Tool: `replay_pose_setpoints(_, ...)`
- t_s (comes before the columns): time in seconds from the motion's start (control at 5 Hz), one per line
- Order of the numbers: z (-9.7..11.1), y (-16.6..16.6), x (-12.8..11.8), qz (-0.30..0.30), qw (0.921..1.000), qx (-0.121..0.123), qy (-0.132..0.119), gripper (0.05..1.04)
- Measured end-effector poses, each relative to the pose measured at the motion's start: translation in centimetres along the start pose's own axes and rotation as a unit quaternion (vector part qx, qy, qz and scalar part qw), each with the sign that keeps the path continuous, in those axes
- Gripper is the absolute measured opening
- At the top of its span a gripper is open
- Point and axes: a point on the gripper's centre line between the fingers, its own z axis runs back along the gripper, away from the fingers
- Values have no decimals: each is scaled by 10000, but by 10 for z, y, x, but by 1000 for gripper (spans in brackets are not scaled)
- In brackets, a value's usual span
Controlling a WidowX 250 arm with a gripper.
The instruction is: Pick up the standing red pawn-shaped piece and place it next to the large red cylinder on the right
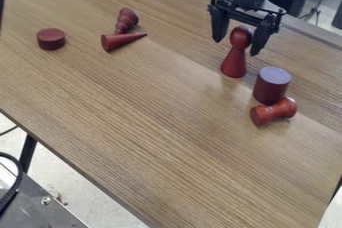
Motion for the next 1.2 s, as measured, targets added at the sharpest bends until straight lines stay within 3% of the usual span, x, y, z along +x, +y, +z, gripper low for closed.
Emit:
replay_pose_setpoints(0.2, 15, 3, -1, 278, 9996, -9, -48, 999)
replay_pose_setpoints(0.4, 60, 7, 12, 708, 9941, -329, -753, 999)
replay_pose_setpoints(0.6, 77, 25, 15, 1046, 9901, -347, -867, 999)
replay_pose_setpoints(1.0, 68, 45, 28, 1159, 9919, -118, -497, 999)
replay_pose_setpoints(1.2, 60, 55, 32, 1321, 9891, 122, -640, 999)
